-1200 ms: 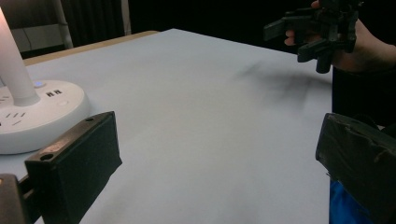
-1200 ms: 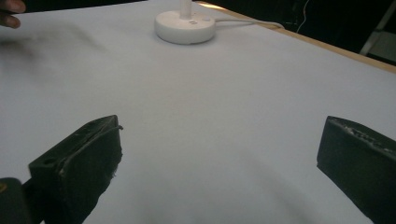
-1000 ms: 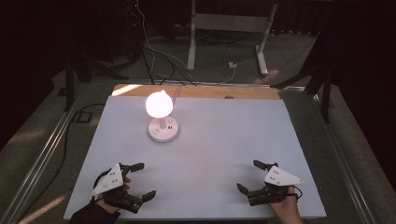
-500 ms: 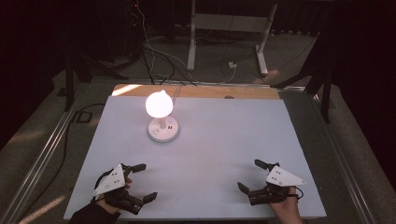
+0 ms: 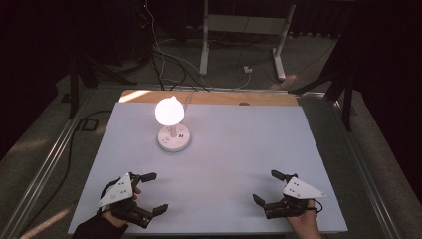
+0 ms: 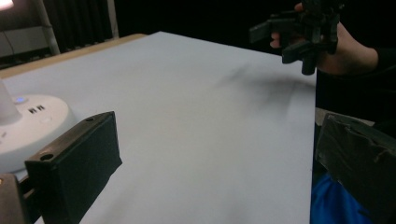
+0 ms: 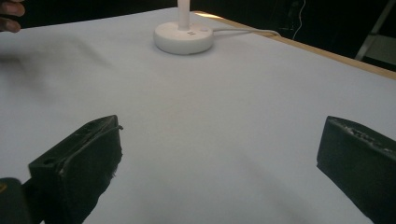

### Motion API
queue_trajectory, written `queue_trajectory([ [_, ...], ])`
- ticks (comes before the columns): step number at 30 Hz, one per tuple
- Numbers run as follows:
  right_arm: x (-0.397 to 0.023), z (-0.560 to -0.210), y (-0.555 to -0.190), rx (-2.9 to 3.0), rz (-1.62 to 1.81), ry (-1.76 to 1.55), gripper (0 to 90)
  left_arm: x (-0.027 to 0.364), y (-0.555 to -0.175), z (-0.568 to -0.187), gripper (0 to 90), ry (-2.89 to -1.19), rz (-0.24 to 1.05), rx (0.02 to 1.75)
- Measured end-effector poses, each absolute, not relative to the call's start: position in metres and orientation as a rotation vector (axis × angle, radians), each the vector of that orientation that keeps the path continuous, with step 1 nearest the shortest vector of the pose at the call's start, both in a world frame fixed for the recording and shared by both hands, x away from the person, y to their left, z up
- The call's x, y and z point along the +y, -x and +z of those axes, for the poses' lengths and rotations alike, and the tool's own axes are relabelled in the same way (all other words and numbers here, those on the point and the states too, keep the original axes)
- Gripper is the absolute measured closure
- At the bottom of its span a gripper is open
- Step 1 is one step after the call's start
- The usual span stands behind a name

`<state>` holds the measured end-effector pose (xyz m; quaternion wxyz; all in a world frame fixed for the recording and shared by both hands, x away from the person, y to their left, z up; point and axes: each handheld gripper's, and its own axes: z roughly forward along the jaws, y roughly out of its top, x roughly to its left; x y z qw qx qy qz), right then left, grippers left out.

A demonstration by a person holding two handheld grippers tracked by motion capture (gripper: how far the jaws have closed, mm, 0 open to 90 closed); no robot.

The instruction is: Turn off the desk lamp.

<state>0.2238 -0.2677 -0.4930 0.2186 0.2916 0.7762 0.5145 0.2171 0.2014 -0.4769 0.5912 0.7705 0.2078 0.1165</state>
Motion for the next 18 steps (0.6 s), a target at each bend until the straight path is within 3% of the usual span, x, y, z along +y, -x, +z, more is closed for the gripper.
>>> queue_trajectory([
  [18,-0.266,-0.492,-0.223,2.147,1.43,-0.808,0.0,0.196,-0.237,-0.457,0.6,-1.76,0.285,0.512],
])
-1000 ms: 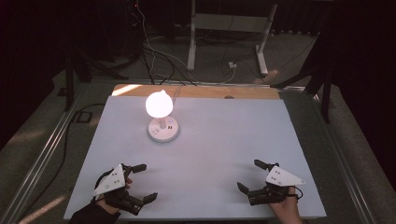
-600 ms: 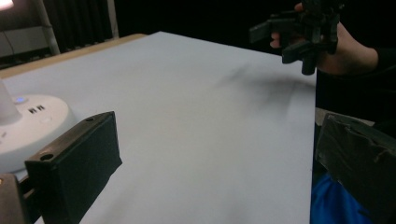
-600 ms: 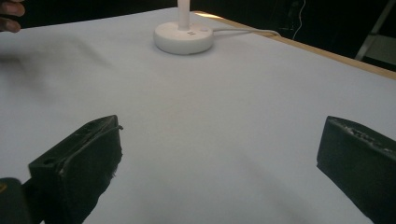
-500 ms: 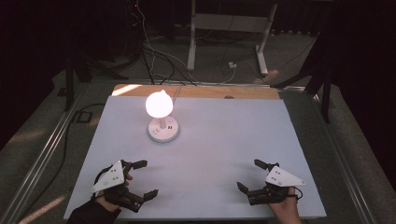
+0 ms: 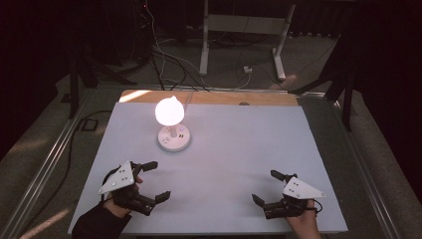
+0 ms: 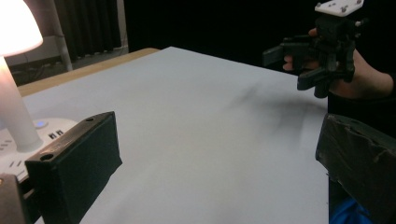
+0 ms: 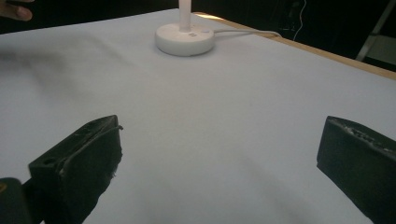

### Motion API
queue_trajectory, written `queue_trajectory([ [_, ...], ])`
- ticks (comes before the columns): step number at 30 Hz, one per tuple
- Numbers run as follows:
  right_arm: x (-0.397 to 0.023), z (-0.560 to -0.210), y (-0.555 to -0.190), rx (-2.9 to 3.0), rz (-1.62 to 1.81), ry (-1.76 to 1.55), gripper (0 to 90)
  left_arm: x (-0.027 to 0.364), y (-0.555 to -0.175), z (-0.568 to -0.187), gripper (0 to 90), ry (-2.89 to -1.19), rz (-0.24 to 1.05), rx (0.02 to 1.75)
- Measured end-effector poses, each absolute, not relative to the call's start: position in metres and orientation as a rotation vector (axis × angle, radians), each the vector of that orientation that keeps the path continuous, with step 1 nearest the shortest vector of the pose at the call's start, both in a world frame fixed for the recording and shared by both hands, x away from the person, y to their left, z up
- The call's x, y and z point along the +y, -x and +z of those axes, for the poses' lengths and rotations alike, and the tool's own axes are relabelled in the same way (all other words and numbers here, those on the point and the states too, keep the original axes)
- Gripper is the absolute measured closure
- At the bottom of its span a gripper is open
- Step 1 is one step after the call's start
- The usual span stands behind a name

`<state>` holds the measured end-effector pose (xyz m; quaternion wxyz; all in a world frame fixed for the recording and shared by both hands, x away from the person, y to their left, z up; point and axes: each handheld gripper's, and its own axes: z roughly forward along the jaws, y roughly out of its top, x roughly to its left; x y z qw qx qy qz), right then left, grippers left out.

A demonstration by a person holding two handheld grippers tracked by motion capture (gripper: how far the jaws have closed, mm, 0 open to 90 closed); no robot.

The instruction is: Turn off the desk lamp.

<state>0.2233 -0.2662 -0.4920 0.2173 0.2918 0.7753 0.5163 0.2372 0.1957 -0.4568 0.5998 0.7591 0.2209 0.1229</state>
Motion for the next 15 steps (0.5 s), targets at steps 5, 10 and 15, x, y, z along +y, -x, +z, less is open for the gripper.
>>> queue_trajectory([
  [5,-0.266,-0.492,-0.223,2.15,1.431,-0.809,0.0,0.192,-0.244,-0.452,0.6,-1.747,0.253,0.515],
  [10,-0.267,-0.492,-0.223,2.148,1.436,-0.808,0.0,0.186,-0.249,-0.45,0.6,-1.753,0.25,0.508],
  [15,-0.267,-0.492,-0.223,2.146,1.439,-0.811,0.0,0.181,-0.255,-0.447,0.6,-1.759,0.25,0.51],
])
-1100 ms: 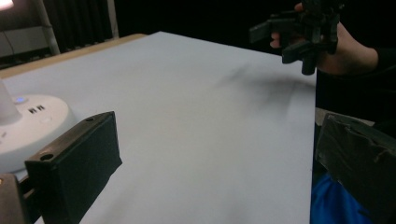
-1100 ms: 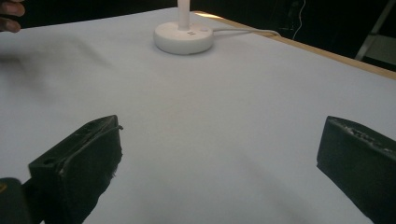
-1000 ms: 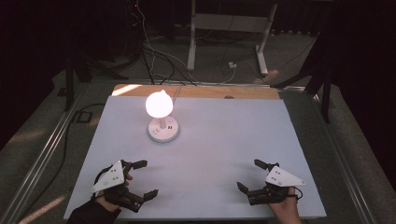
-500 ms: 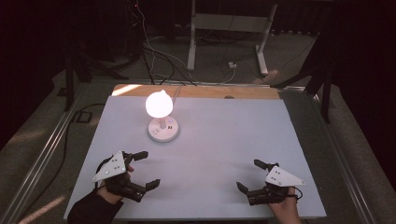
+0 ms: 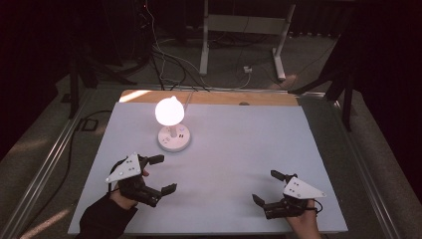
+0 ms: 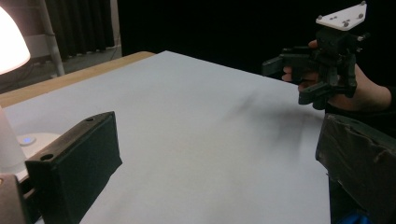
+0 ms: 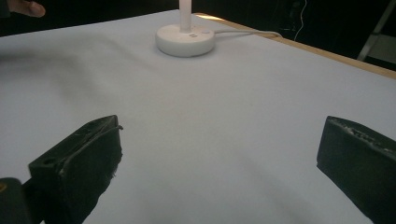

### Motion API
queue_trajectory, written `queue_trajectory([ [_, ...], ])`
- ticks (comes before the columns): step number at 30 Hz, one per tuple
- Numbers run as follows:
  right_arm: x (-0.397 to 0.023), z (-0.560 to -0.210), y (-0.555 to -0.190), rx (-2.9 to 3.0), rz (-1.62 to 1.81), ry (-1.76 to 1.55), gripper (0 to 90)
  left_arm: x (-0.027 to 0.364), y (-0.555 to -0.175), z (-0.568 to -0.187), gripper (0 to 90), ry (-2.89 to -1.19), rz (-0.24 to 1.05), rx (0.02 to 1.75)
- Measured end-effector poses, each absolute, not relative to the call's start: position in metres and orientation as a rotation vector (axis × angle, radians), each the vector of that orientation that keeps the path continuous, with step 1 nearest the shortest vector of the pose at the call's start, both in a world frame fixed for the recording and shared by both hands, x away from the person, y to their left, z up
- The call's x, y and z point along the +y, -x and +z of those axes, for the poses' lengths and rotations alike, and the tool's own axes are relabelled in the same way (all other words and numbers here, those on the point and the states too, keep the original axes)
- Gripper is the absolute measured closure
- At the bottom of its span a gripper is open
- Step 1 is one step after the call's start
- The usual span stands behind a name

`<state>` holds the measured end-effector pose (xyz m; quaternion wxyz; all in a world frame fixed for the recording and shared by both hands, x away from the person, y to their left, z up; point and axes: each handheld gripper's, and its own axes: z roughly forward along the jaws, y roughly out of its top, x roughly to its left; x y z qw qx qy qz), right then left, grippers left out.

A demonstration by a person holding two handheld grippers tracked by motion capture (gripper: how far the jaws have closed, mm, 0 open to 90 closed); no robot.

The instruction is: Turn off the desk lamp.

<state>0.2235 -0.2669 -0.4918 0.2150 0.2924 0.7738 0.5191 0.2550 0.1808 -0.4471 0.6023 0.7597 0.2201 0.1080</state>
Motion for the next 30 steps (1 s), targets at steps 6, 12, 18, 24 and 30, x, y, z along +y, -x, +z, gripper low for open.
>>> queue_trajectory([
  [6,-0.267,-0.492,-0.223,2.147,1.441,-0.811,0.0,0.174,-0.263,-0.444,0.6,-1.761,0.254,0.504],
  [12,-0.268,-0.492,-0.223,2.146,1.443,-0.814,0.0,0.168,-0.27,-0.443,0.6,-1.765,0.258,0.506],
  [18,-0.268,-0.492,-0.223,2.147,1.444,-0.815,0.0,0.164,-0.278,-0.444,0.6,-1.771,0.271,0.525],
  [24,-0.268,-0.492,-0.223,2.146,1.443,-0.811,0.0,0.162,-0.287,-0.445,0.6,-1.77,0.291,0.555],
  [30,-0.268,-0.492,-0.223,2.148,1.447,-0.813,0.0,0.159,-0.296,-0.444,0.6,-1.766,0.317,0.589],
])
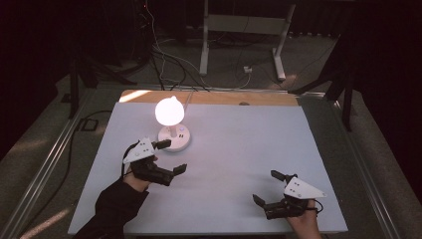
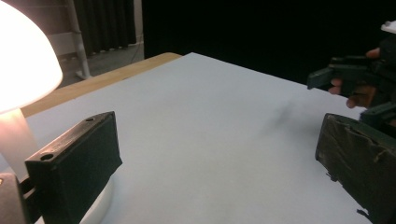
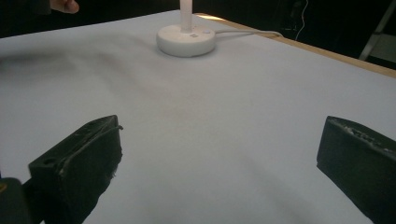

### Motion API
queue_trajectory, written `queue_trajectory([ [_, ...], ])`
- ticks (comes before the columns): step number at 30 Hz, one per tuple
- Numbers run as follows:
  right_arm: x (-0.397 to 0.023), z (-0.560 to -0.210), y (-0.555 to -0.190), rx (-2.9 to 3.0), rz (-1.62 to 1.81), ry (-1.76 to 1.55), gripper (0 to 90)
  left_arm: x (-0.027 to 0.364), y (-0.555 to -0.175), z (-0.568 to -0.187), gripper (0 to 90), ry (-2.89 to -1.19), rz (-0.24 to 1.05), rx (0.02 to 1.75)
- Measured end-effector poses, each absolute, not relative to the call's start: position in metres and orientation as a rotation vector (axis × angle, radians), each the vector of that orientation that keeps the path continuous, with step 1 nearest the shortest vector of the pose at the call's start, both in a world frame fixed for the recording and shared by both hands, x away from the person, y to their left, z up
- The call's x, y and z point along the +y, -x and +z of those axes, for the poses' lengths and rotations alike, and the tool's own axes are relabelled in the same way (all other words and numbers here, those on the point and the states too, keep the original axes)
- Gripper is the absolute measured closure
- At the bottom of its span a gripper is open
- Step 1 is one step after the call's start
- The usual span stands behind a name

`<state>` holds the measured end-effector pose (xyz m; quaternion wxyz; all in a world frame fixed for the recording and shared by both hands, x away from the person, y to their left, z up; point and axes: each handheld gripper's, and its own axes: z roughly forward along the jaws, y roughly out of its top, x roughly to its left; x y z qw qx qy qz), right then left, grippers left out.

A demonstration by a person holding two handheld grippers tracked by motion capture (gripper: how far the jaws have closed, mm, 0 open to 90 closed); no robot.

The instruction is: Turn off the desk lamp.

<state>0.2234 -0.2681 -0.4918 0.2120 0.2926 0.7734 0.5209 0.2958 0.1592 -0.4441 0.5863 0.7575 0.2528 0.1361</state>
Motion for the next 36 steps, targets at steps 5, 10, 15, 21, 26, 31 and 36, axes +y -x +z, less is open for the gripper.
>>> queue_trajectory([
  [5,-0.268,-0.492,-0.223,2.148,1.448,-0.814,0.0,0.157,-0.302,-0.447,0.6,-1.774,0.346,0.628],
  [10,-0.268,-0.492,-0.223,2.148,1.45,-0.81,0.0,0.155,-0.31,-0.451,0.6,-1.77,0.365,0.697],
  [15,-0.269,-0.492,-0.223,2.149,1.452,-0.815,0.0,0.153,-0.316,-0.453,0.6,-1.766,0.374,0.729],
  [21,-0.269,-0.491,-0.223,2.148,1.454,-0.815,0.0,0.148,-0.324,-0.457,0.6,-1.761,0.409,0.748],
  [26,-0.269,-0.491,-0.223,2.148,1.456,-0.814,0.0,0.147,-0.331,-0.459,0.6,-1.746,0.395,0.81],
  [31,-0.269,-0.491,-0.223,2.146,1.457,-0.817,0.0,0.144,-0.336,-0.463,0.6,-1.767,0.413,0.831],
  [36,-0.269,-0.491,-0.223,2.147,1.457,-0.816,0.0,0.141,-0.346,-0.468,3.6,-1.792,0.405,0.852],
])
